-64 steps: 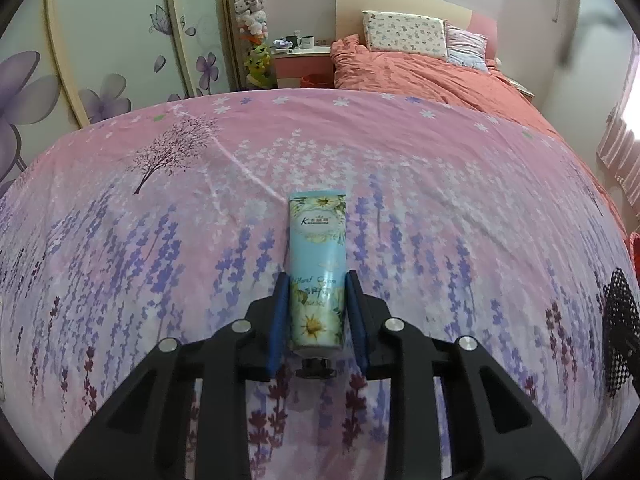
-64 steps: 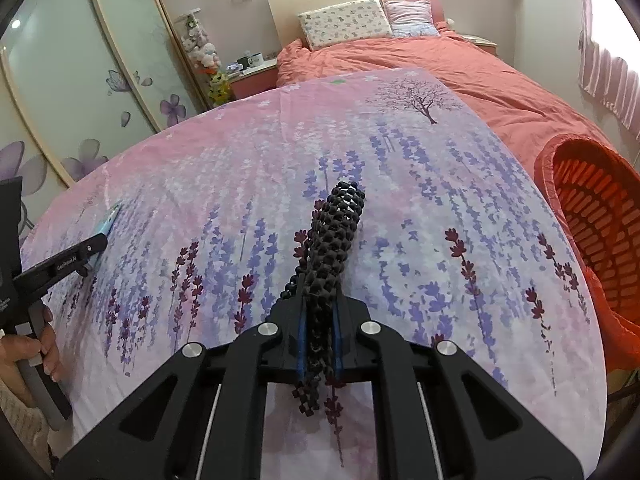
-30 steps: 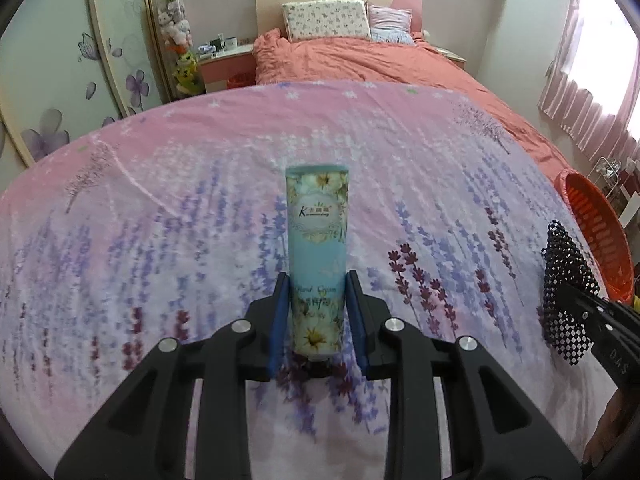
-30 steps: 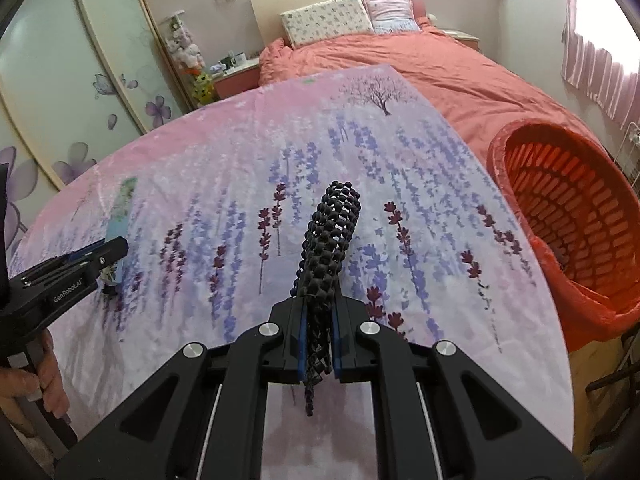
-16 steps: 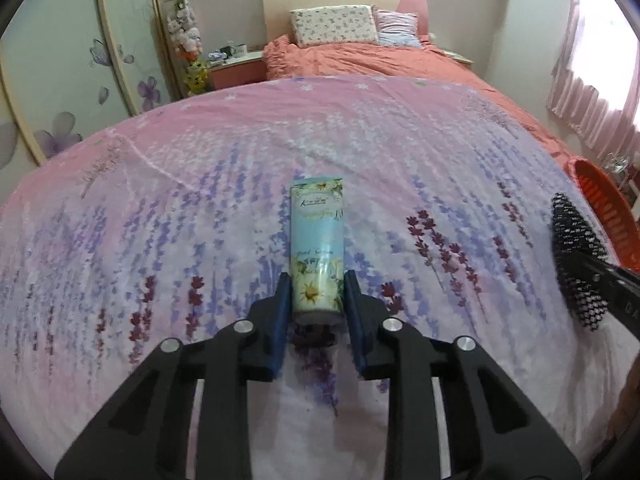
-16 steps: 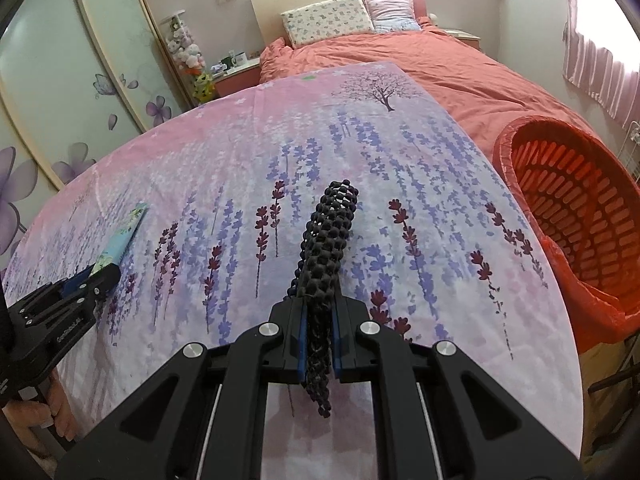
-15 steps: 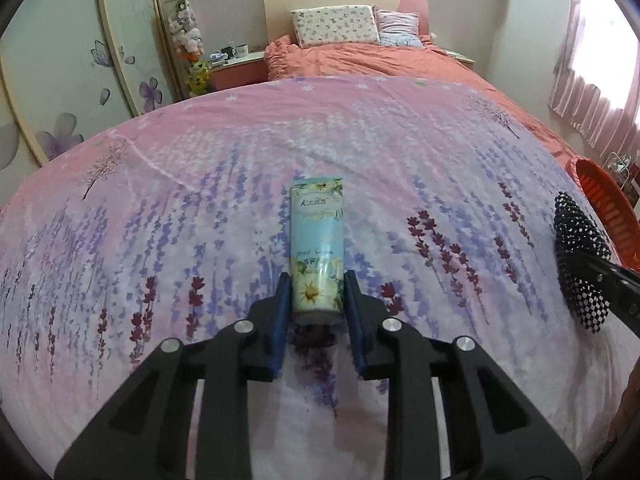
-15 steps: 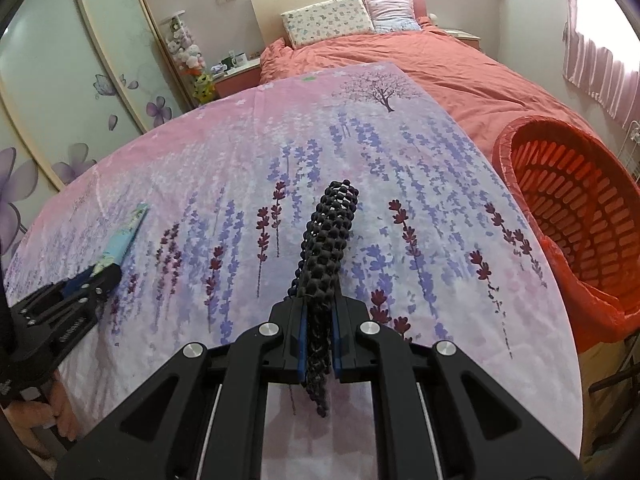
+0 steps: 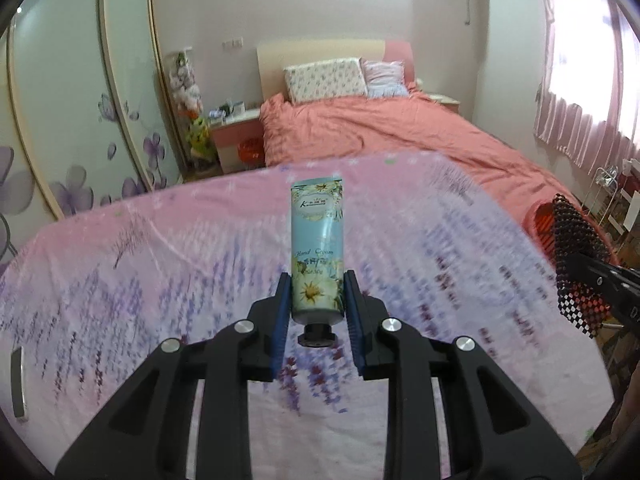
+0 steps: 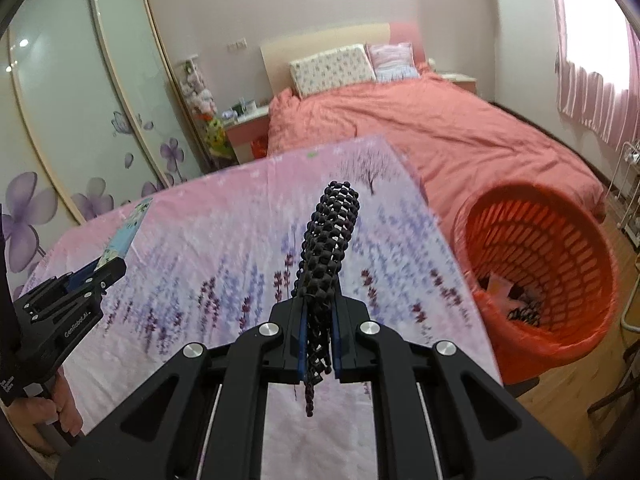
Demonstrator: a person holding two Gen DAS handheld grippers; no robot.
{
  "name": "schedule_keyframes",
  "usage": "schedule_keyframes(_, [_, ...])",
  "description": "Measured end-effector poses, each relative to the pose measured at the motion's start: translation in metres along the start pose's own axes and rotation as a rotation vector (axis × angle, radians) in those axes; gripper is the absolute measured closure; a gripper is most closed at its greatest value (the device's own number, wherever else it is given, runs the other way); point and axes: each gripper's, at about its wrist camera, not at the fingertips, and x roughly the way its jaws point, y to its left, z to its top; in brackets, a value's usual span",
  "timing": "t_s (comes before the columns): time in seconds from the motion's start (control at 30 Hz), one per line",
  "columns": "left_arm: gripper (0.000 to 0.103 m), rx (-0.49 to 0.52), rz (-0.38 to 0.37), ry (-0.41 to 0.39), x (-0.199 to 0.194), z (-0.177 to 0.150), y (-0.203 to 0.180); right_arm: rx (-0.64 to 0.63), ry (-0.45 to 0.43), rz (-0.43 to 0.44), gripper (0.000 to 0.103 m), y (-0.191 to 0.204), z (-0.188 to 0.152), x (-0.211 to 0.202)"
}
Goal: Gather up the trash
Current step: 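Lift the cream tube and mesh pad and carry both toward the orange basket, then open both tools over the orange basket to drop the tube and mesh pad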
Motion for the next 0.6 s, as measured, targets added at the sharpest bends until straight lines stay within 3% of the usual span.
schedule_keyframes(0.6, [0.077,0.074,-0.167,-0.101,-0.057,0.036,-0.102,0.038,-0.143,-0.023,0.094,-0.05,0.011,-0.068])
